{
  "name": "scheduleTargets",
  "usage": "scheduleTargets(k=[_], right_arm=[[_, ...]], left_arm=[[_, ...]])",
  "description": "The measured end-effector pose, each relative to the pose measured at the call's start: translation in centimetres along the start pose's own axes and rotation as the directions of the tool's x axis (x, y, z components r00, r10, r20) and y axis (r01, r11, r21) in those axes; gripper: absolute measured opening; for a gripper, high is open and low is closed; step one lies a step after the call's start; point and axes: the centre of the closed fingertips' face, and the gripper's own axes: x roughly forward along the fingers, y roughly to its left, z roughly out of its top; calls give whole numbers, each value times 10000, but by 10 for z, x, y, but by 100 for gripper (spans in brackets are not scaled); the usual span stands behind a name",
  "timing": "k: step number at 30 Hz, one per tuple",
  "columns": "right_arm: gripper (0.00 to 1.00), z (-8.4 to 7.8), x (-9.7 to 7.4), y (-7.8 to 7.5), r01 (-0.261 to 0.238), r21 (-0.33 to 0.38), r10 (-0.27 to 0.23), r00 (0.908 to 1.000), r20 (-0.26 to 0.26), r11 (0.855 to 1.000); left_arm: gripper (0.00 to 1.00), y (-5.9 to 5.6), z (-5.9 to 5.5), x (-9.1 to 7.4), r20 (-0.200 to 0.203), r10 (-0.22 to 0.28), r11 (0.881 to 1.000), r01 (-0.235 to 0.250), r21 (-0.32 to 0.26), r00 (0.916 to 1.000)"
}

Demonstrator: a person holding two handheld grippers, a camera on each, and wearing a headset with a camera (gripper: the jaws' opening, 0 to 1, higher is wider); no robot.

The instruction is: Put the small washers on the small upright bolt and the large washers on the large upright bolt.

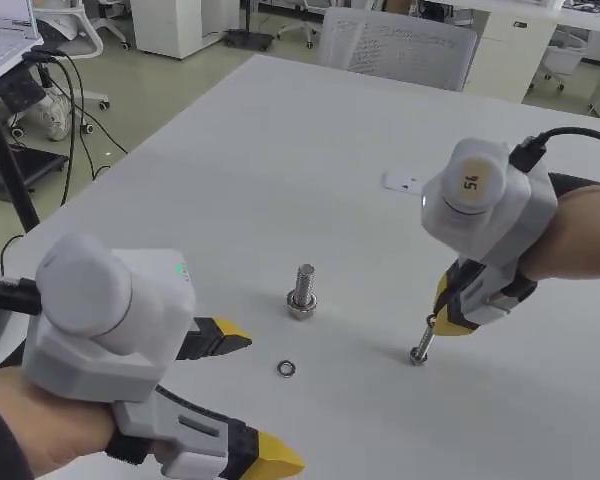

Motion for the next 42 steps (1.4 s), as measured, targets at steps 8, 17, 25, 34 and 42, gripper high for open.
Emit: scheduleTargets(k=[8,17,25,34,42], right_arm=[[14,0,4,2,-106,15,106,9999,-84,9999],[14,0,14,4,-283,98,284,9995,-129,9996],[14,-4,25,6,-427,197,432,9988,-223,9989],[14,-5,37,9,-595,283,603,9977,-301,9978],[14,-6,45,8,-628,281,638,9973,-375,9976]], left_arm=[[73,0,0,0,15,17,10000,-17,-33,10000],[73,0,-2,-1,-9,27,10000,-27,-25,10000],[73,-1,-3,-1,-48,20,10000,-20,-32,10000],[73,-1,-3,-1,-63,22,10000,-23,-52,10000],[73,0,-3,-1,-66,21,10000,-22,-57,10000]])
